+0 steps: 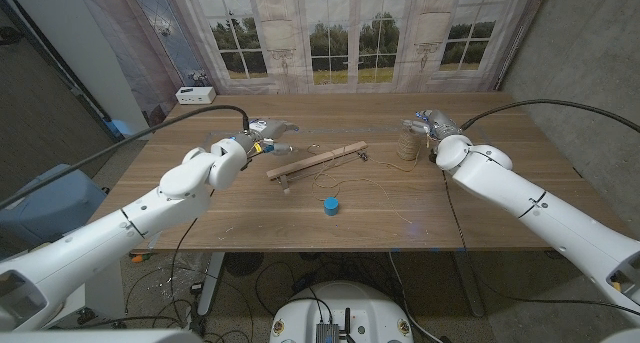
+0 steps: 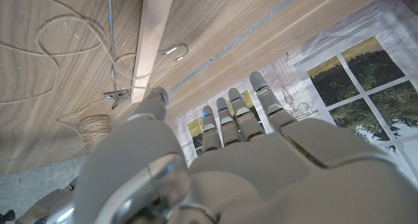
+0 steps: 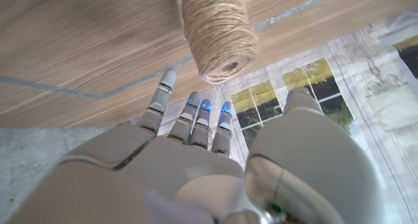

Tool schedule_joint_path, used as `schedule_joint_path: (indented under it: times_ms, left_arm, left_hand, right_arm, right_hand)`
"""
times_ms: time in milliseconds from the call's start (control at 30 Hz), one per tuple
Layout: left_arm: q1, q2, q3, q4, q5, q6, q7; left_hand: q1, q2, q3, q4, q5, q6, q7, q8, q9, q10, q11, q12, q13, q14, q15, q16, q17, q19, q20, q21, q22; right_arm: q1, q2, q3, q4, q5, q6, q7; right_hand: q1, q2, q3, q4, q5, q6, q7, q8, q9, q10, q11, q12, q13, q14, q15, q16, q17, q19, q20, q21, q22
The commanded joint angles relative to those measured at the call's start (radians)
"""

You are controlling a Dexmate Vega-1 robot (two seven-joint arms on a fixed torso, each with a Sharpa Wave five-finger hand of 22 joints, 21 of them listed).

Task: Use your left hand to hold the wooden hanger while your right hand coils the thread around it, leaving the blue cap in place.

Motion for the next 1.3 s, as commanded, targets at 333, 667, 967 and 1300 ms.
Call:
schedule_joint_path:
  times_ms: [333,667,967,1300]
  left_arm:
    - [0.119,0.012,-0.164,0.106,-0.31,-0.341,0.366]
    - [0.11,-0.001,-0.223,0.28,-0.543,-0.66,0.362]
    - [0.04,-0.061,-0.212,0.469,-0.675,-0.882,0.289]
    - [-0.051,-0.142,-0.169,0.641,-0.778,-1.019,0.17]
  left_hand:
    - [-0.013,0.005,0.003,-0.007,0.006,-0.067,-0.015,0.001,-0.001,-0.009,0.013,0.011,-0.013,-0.032,-0.022,0.004,-0.011,0.005,-0.019,-0.013,0.001]
    - [-0.031,0.005,0.002,-0.02,0.008,-0.141,-0.051,-0.002,-0.009,-0.054,0.014,0.005,-0.04,-0.087,-0.014,-0.004,-0.032,-0.006,-0.031,-0.041,-0.001]
    - [-0.048,0.004,-0.004,-0.017,0.007,-0.155,-0.039,0.002,-0.01,-0.06,0.022,0.008,-0.05,-0.093,-0.01,0.0,-0.035,-0.004,-0.036,-0.048,-0.001]
    - [-0.082,0.009,-0.016,-0.003,0.003,-0.143,-0.004,0.011,-0.013,-0.047,0.031,0.017,-0.065,-0.087,0.003,0.008,-0.038,0.008,-0.046,-0.055,-0.001]
  right_arm:
    - [-0.228,0.014,0.158,-0.051,0.056,0.466,-0.04]
    - [-0.31,0.062,0.202,-0.089,0.084,0.59,-0.07]
    - [-0.368,0.131,0.248,-0.041,0.144,0.791,-0.061]
    - [-0.427,0.172,0.314,-0.055,0.157,0.767,-0.153]
  right_hand:
    - [-0.028,-0.015,-0.021,-0.003,-0.009,-0.075,-0.006,-0.007,0.003,-0.079,-0.008,-0.002,-0.011,-0.081,0.011,-0.002,-0.044,-0.01,-0.049,-0.047,0.001]
    - [-0.039,-0.016,-0.03,-0.008,-0.01,-0.107,-0.017,-0.002,0.001,-0.121,-0.014,-0.002,-0.022,-0.117,0.022,0.0,-0.078,-0.014,-0.098,-0.077,0.001]
    - [-0.046,-0.018,-0.034,-0.008,-0.011,-0.109,-0.019,0.001,0.001,-0.121,-0.014,0.002,-0.025,-0.121,0.03,0.002,-0.088,-0.01,-0.106,-0.084,0.001]
    - [-0.059,-0.022,-0.043,-0.01,-0.012,-0.081,0.002,0.014,0.0,-0.096,-0.005,0.014,-0.031,-0.105,0.02,0.013,-0.113,-0.011,-0.113,-0.105,0.001]
